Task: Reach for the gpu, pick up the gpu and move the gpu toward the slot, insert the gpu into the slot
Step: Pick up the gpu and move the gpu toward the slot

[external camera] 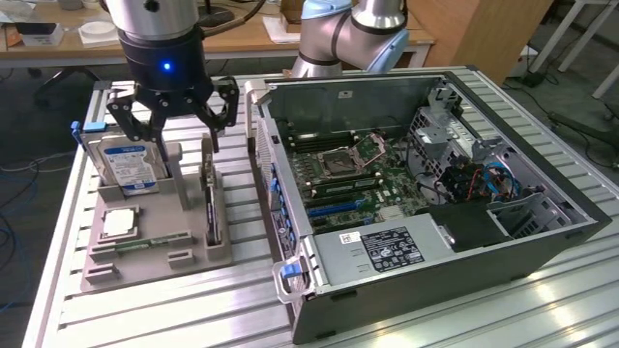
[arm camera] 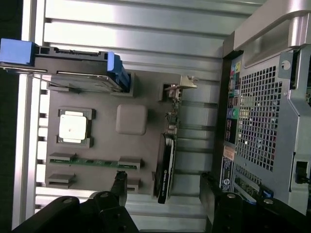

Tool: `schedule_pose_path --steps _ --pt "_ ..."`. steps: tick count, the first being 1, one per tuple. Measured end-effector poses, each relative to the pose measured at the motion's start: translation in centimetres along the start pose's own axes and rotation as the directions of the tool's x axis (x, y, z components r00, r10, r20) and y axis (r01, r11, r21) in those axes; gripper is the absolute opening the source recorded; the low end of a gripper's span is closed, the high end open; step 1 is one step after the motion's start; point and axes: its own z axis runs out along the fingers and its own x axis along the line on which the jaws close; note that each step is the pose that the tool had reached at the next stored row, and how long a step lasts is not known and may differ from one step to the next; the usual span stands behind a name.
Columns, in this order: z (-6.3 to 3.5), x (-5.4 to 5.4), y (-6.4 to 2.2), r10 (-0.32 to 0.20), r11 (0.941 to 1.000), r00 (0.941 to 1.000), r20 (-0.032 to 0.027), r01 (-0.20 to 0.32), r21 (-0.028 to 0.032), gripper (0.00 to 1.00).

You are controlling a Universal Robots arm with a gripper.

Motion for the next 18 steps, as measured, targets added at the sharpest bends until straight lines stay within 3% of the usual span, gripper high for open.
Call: schedule_pose_path --steps 13,18 --pt "1.53 -0.3 -0.07 0.001 1.0 1.0 0.0 -0.001 0.0 0.71" --pt "1.91 -0.5 -0.09 0.029 0.9996 0.9996 0.0009 -0.029 0.0006 0.71"
